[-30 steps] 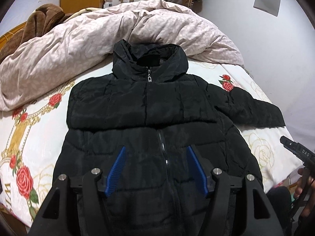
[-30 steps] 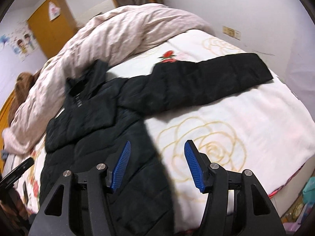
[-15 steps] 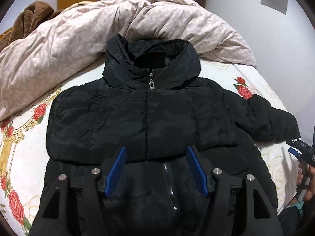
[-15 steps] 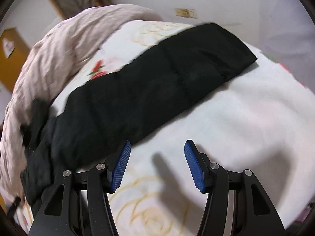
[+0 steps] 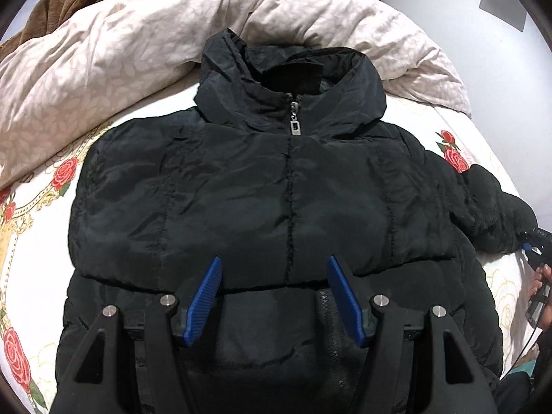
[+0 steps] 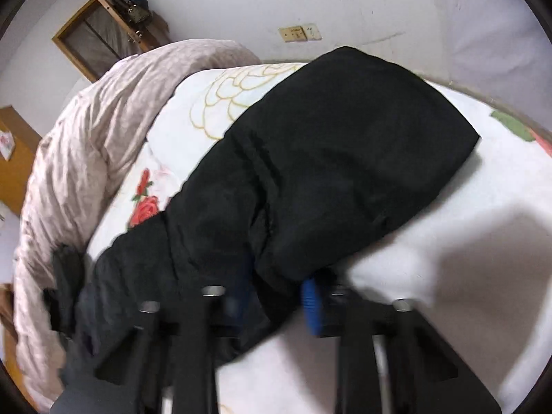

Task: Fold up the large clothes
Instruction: 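Move the right gripper to the other sleeve cuff and grasp it, then lift the sleeve with the right gripper, fold it across the body, release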

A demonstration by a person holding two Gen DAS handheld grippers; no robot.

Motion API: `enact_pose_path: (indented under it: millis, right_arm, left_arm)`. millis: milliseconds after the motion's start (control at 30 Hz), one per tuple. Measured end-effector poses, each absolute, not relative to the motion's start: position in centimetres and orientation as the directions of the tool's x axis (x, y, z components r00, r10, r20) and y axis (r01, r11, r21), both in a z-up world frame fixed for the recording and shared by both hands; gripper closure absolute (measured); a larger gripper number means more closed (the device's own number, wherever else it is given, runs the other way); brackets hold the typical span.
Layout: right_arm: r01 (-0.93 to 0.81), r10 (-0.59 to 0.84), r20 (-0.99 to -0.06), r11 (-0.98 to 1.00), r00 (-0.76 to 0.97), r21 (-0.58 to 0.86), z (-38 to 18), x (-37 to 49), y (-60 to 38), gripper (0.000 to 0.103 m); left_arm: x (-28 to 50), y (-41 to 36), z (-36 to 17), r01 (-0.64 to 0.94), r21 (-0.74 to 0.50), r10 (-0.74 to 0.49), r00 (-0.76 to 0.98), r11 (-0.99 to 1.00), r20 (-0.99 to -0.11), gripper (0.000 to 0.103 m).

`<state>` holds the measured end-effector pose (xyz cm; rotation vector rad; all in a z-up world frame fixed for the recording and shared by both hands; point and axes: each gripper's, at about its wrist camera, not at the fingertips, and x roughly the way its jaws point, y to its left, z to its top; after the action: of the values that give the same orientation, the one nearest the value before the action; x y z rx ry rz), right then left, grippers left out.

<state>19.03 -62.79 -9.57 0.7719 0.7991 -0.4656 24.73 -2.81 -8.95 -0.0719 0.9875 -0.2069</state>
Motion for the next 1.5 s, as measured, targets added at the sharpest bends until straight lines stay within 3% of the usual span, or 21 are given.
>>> enact_pose_path:
  millis: [100, 333, 633, 800, 1067, 1200, 1233, 1300, 1500]
  right_arm:
    - [0.611, -0.098, -0.768, 0.672, 0.633, 0.418, -7.6, 19.1, -62.0, 0.089]
    - [0.465, -0.107, -0.664, 0.794, 0.74, 0.39, 1.6, 18.3, -55.7, 0.09]
    - [0.153, 0.073, -0.545, 0.921, 0.835, 0.358, 11.7, 19.5, -42.5, 0.09]
    - [-0.022, 0.199, -0.576, 0.954, 0.793, 0.299, 11.2, 21.3, -33.2, 0.09]
    - [-0.168, 0.298, -0.728, 0.954, 0.617, 0.248, 2.2, 25.2, -22.2, 0.085]
    - [-0.192, 0.321, -0.793, 0.947, 0.518, 0.258, -2.7, 26.7, -19.8, 0.073]
    - [-0.199, 0.325, -0.804, 0.945, 0.497, 0.26, -3.6, 27.0, -19.3, 0.058]
    - [-0.212, 0.344, -0.825, 0.938, 0.448, 0.275, -5.5, 27.5, -18.4, 0.037]
    - [-0.268, 0.396, -0.791, 0.916, 0.467, 0.3, -3.7, 25.4, -18.0, 0.034]
  left_arm:
    - [24.2, -1.9, -8.2, 0.124, -0.168, -0.209, 0.543, 0.978, -0.814, 0.037]
    - [22.4, -0.2, -5.6, 0.107, -0.196, -0.221, 0.578, 0.975, -0.786, 0.037]
    - [20.3, 2.5, -3.0, 0.072, -0.244, -0.234, 0.623, 0.967, -0.746, 0.037]
    - [19.5, 4.8, -2.7, 0.038, -0.269, -0.23, 0.638, 0.963, -0.735, 0.037]
    - [19.0, 9.7, -3.6, -0.048, -0.275, -0.182, 0.64, 0.96, -0.746, 0.037]
    - [18.7, 11.5, -4.4, -0.083, -0.282, -0.167, 0.637, 0.956, -0.753, 0.037]
    - [18.7, 11.7, -4.5, -0.086, -0.284, -0.168, 0.635, 0.955, -0.754, 0.037]
    - [18.8, 11.9, -4.8, -0.086, -0.291, -0.175, 0.63, 0.953, -0.756, 0.037]
    - [19.9, 11.0, -4.8, -0.051, -0.342, -0.238, 0.623, 0.938, -0.745, 0.037]
